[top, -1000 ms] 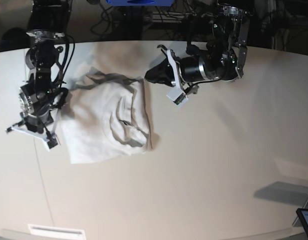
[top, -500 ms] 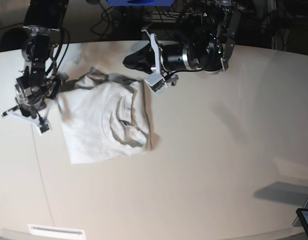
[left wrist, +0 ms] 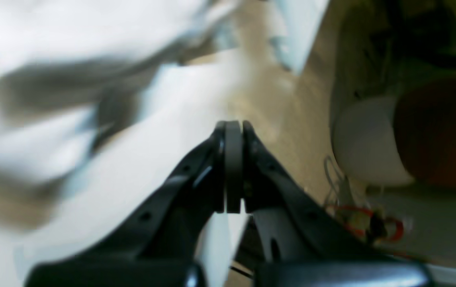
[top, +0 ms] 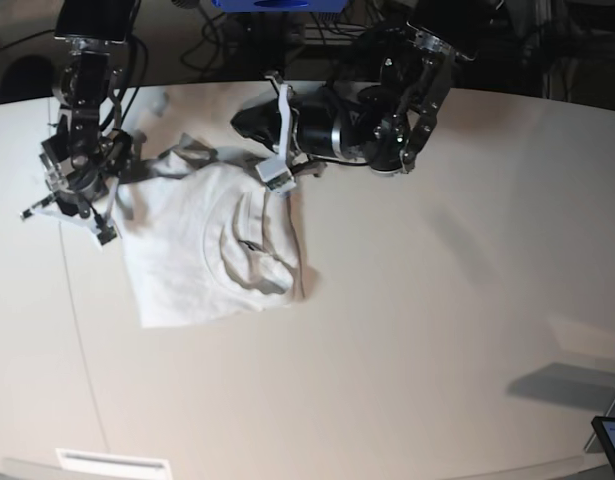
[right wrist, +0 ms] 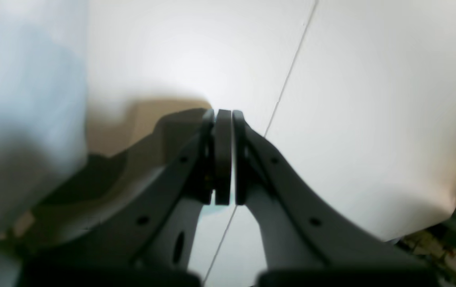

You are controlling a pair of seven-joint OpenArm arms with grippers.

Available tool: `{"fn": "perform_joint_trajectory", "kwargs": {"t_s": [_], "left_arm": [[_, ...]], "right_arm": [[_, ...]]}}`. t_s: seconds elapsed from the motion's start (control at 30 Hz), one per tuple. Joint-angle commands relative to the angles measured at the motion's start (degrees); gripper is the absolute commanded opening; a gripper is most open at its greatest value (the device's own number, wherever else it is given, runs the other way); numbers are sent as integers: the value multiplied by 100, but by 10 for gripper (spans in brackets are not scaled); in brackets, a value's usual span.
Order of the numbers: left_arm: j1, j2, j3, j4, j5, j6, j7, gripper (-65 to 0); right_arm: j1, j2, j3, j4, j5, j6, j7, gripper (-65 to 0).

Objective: Fold the T-shirt properly
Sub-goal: 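Move the left gripper to the shirt's edge beside the right gripper, then grasp the shirt edge with the left gripper and fold it over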

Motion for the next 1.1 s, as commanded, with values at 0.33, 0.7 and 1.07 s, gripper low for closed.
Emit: {"fn": "perform_joint_trajectory", "kwargs": {"t_s": [0.33,0.7,1.07], "left_arm": [[-536,46,208,-797,-135,-52,-99,-650],[-1142,46,147,-1315,-109,-52,-134,-650],[-2294,266,147,-2256,-100,-34,-169,-650]], "right_arm": [[149,21,17,95,-28,174,55,-638],[-9,-94,0,122,-28,218,64,-638],[-264,-102,-1029,447,-45,935,3,-640]]}}
